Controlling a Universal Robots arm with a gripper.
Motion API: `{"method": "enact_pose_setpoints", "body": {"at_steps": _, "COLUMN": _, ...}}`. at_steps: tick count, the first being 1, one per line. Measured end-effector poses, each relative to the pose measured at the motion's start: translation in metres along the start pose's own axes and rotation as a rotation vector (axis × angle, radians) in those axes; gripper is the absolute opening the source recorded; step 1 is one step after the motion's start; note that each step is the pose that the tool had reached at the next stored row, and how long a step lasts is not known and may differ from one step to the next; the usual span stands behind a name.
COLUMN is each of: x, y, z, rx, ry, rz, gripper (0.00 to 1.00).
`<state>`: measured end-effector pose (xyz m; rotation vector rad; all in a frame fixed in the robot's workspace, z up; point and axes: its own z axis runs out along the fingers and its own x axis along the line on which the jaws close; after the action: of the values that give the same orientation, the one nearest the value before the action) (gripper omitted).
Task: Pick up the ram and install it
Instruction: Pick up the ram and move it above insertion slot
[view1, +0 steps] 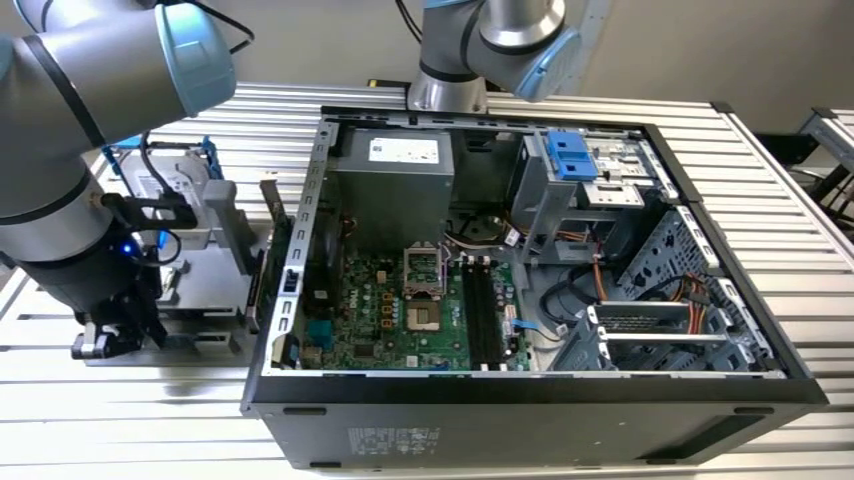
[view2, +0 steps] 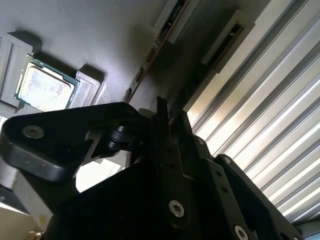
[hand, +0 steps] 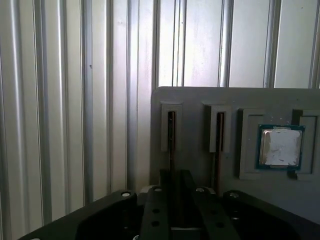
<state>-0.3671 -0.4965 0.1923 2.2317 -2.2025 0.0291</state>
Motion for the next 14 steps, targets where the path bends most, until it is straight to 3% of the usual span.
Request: {"method": "enact_pose_setpoints", "body": {"at_steps": 14, "x": 0.0000, "y": 0.0000, "z": 0.0003, "rx": 0.0000, "ry": -0.0002, "rz": 0.000, "gripper": 0.00}}
